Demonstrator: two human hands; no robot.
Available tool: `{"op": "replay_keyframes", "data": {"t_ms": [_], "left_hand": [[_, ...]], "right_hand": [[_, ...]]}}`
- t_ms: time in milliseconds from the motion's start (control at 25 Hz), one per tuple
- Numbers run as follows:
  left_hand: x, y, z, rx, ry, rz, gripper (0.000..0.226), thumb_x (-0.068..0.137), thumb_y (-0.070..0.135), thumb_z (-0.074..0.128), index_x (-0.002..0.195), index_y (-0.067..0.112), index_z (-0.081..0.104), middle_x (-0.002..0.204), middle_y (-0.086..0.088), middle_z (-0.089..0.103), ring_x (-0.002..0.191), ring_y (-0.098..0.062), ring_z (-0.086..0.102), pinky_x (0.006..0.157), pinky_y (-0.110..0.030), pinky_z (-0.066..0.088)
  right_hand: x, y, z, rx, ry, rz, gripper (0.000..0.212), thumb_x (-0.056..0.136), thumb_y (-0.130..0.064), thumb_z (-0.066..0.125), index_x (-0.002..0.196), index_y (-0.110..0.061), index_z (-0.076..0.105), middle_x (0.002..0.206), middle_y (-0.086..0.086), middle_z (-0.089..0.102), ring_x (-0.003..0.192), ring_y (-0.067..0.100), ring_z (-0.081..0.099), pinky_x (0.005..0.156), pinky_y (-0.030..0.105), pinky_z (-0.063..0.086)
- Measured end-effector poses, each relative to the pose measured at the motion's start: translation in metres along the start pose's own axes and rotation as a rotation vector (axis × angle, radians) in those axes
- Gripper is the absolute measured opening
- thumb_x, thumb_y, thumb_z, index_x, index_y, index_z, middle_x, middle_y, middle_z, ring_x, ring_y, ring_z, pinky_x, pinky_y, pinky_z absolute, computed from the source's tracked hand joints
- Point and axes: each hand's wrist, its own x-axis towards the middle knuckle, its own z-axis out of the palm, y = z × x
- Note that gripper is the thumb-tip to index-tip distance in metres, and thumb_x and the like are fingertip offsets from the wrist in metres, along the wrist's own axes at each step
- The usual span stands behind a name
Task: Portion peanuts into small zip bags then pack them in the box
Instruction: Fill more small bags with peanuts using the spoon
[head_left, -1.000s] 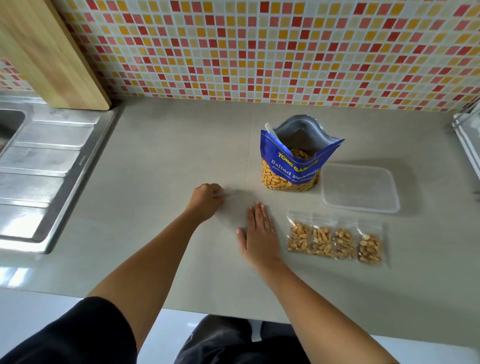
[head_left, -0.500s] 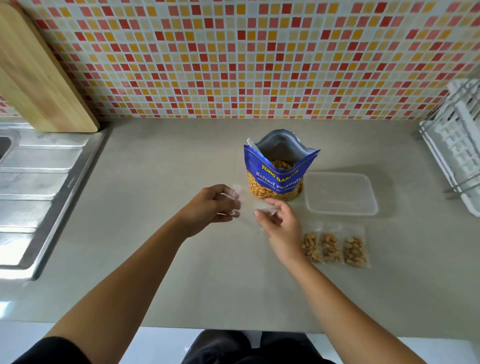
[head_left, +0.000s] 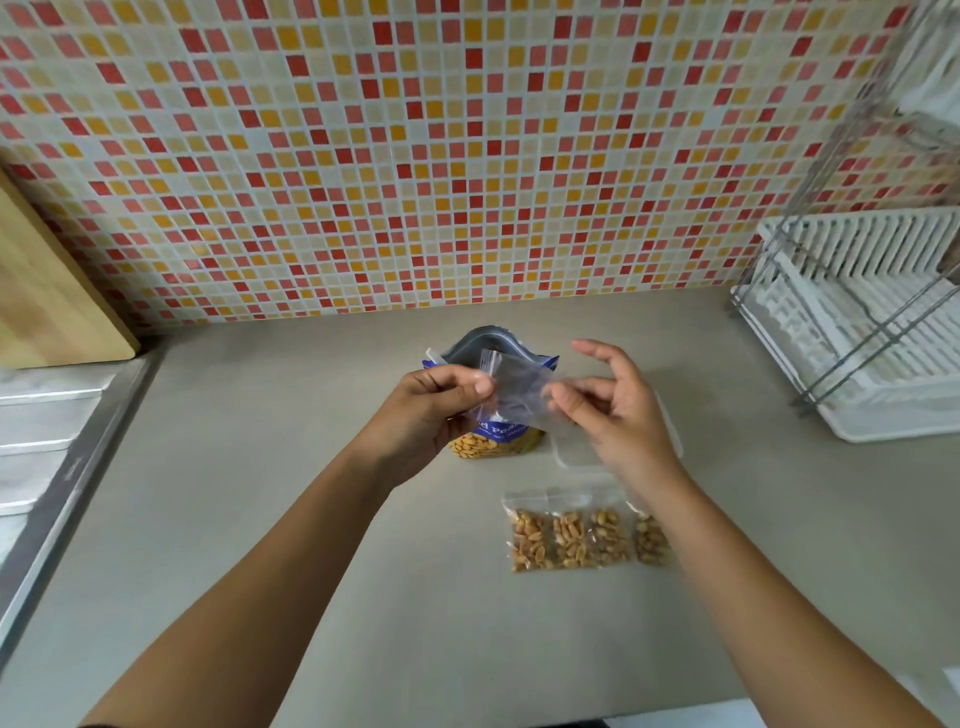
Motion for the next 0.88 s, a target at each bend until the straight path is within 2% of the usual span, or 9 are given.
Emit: {"op": "replay_keyframes", "data": {"t_ms": [120, 280, 400, 480, 560, 640, 760, 880], "left_hand": [[0.004, -0.003, 0.006, -0.115, 0.009, 0.005, 0.011, 0.073, 0.018, 0.063, 0.065, 0.016, 0.069, 0.061, 0.002, 0.061, 0.059, -0.008, 0.055, 0.057, -0.017, 0.047], [0.006, -0.006, 0.021, -0.452, 0.058, -0.039, 0.024, 0.073, 0.030, 0.061, 0.084, 0.010, 0.068, 0.071, 0.001, 0.064, 0.057, -0.004, 0.056, 0.048, -0.011, 0.044], [0.008, -0.004, 0.030, -0.641, 0.069, -0.068, 0.026, 0.075, 0.032, 0.059, 0.083, 0.010, 0.072, 0.070, 0.001, 0.067, 0.054, -0.004, 0.057, 0.044, -0.009, 0.042], [0.010, -0.002, 0.031, -0.665, 0.063, -0.070, 0.024, 0.078, 0.028, 0.057, 0.082, 0.009, 0.071, 0.066, 0.000, 0.066, 0.051, -0.005, 0.057, 0.043, -0.009, 0.042], [0.010, 0.002, 0.024, -0.529, 0.084, -0.034, 0.020, 0.084, 0.021, 0.054, 0.081, 0.009, 0.070, 0.063, 0.000, 0.064, 0.052, -0.005, 0.056, 0.044, -0.010, 0.045], [0.011, 0.009, 0.015, -0.216, 0.132, 0.035, 0.021, 0.089, 0.015, 0.053, 0.079, 0.010, 0.070, 0.065, -0.003, 0.062, 0.059, -0.010, 0.057, 0.052, -0.016, 0.049], [0.009, 0.023, 0.007, 0.323, 0.269, 0.116, 0.015, 0.091, 0.012, 0.056, 0.080, 0.010, 0.066, 0.073, -0.011, 0.064, 0.069, -0.020, 0.059, 0.066, -0.029, 0.052], [0.011, 0.031, 0.005, 0.691, 0.412, 0.185, 0.014, 0.087, 0.011, 0.058, 0.076, 0.015, 0.066, 0.067, -0.005, 0.068, 0.066, -0.023, 0.063, 0.068, -0.035, 0.056]], "right_hand": [[0.002, 0.002, 0.001, 0.019, -0.016, 0.016, 0.036, 0.088, -0.009, 0.061, 0.113, -0.031, 0.048, 0.083, -0.005, 0.075, 0.083, 0.008, 0.070, 0.073, 0.017, 0.053], [0.007, 0.001, 0.009, 0.081, -0.042, 0.024, 0.037, 0.090, -0.004, 0.055, 0.117, -0.028, 0.045, 0.089, -0.003, 0.073, 0.082, 0.006, 0.070, 0.070, 0.015, 0.051], [0.015, -0.001, 0.014, 0.085, -0.064, 0.006, 0.035, 0.091, -0.005, 0.053, 0.115, -0.029, 0.045, 0.083, -0.008, 0.074, 0.081, 0.004, 0.069, 0.071, 0.015, 0.051], [0.019, 0.000, 0.014, 0.084, -0.053, 0.006, 0.036, 0.091, -0.005, 0.054, 0.115, -0.030, 0.045, 0.083, -0.009, 0.074, 0.081, 0.004, 0.070, 0.072, 0.017, 0.052], [0.023, 0.002, 0.010, 0.075, -0.021, 0.010, 0.038, 0.090, -0.007, 0.057, 0.117, -0.030, 0.044, 0.088, -0.005, 0.072, 0.081, 0.004, 0.069, 0.073, 0.018, 0.052], [0.027, 0.003, 0.004, 0.068, 0.024, 0.021, 0.041, 0.086, -0.010, 0.063, 0.119, -0.027, 0.044, 0.090, -0.004, 0.070, 0.080, 0.005, 0.069, 0.070, 0.018, 0.051], [0.031, 0.001, -0.002, 0.116, 0.075, 0.049, 0.042, 0.082, -0.009, 0.068, 0.113, -0.028, 0.047, 0.079, -0.003, 0.070, 0.074, 0.008, 0.069, 0.062, 0.018, 0.049], [0.033, -0.002, -0.003, 0.195, 0.041, 0.057, 0.041, 0.083, -0.008, 0.066, 0.112, -0.031, 0.048, 0.076, 0.000, 0.072, 0.076, 0.013, 0.070, 0.063, 0.019, 0.052]]}}
